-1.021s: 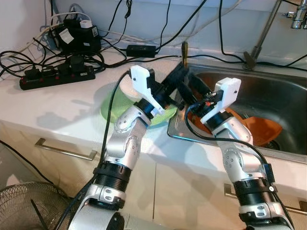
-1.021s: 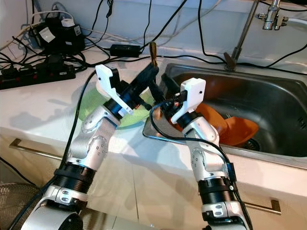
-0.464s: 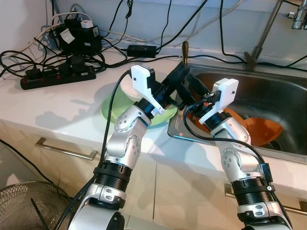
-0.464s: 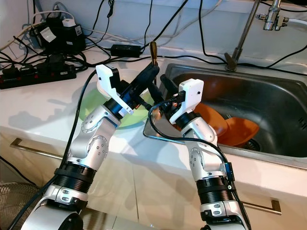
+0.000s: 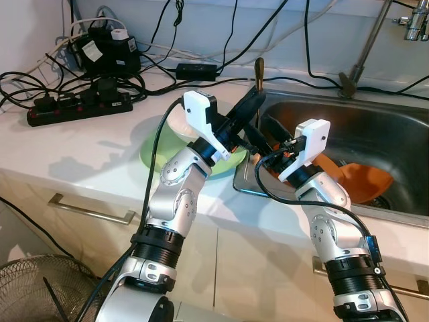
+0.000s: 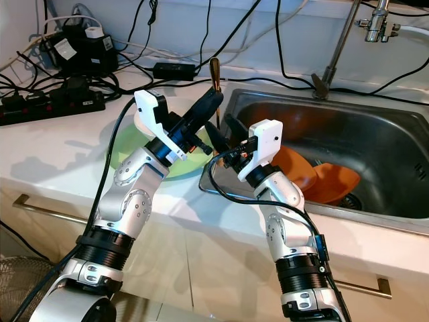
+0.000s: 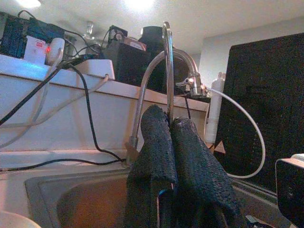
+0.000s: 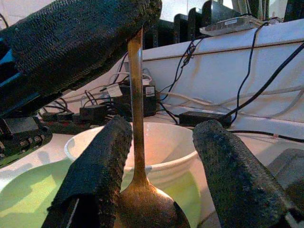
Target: Kitchen organization
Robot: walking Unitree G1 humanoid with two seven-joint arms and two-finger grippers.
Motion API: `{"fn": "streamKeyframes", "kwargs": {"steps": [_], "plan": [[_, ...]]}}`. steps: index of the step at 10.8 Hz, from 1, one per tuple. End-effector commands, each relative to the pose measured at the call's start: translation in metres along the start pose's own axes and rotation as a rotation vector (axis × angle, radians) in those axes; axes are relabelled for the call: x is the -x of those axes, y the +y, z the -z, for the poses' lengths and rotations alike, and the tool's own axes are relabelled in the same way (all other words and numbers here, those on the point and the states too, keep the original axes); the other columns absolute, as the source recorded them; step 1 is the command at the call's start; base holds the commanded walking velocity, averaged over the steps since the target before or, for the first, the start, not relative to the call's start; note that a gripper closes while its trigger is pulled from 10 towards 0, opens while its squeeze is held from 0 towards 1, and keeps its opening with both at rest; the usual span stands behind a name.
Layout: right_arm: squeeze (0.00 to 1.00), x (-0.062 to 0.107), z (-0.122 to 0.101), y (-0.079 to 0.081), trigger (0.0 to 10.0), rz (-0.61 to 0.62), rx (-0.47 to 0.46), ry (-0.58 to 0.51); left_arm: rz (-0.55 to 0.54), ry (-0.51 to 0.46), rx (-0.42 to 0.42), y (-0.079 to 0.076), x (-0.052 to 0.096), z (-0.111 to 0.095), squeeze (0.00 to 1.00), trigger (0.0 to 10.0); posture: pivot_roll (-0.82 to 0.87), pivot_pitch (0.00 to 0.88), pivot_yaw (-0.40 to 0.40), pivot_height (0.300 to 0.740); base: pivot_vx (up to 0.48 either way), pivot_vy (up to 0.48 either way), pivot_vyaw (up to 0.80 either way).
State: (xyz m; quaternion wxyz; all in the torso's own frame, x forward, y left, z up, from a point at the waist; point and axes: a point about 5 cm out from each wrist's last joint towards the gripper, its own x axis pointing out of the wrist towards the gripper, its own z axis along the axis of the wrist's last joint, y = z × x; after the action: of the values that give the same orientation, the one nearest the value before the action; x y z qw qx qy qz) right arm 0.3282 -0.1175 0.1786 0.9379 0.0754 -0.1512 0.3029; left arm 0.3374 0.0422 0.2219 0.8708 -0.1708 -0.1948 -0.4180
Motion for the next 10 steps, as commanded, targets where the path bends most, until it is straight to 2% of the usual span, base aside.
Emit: {"fn": "streamKeyframes", "kwargs": {"steps": [1,3,4,5,10], "plan": [[0.0,-0.0015,-0.0046,0.0014,10.0,-0.015,0.011,-0.021,0.026,-0.01,-0.019,-0.0018,-0.0043,-0.0051,0.0,10.0,0.18,0.0,0.02,0.725,0.0,0.0,0.0],[0.0,-0.0014,-0.0054,0.001,10.0,-0.009,0.015,-0.027,0.028,-0.005,-0.017,-0.0027,-0.0038,-0.0038,0.0,10.0,0.18,0.0,0.02,0.725,0.0,0.0,0.0],[0.0,-0.0022,-0.0066,0.0007,1.7,-0.008,0.012,-0.035,0.03,-0.004,-0.017,-0.003,-0.0037,-0.0032,0.0,10.0,0.18,0.0,0.021,0.725,0.0,0.0,0.0],[0.0,-0.0025,-0.0072,0.0012,0.0,-0.011,0.009,-0.041,0.031,-0.003,-0.016,-0.0031,-0.0039,-0.0031,0.0,10.0,0.18,0.0,0.02,0.725,0.0,0.0,0.0],[0.0,-0.002,-0.0069,0.0009,0.0,-0.001,0.011,-0.046,0.043,0.01,-0.018,-0.0045,-0.0054,-0.001,0.0,10.0,0.17,0.0,0.034,0.725,0.0,0.0,0.0]]}}
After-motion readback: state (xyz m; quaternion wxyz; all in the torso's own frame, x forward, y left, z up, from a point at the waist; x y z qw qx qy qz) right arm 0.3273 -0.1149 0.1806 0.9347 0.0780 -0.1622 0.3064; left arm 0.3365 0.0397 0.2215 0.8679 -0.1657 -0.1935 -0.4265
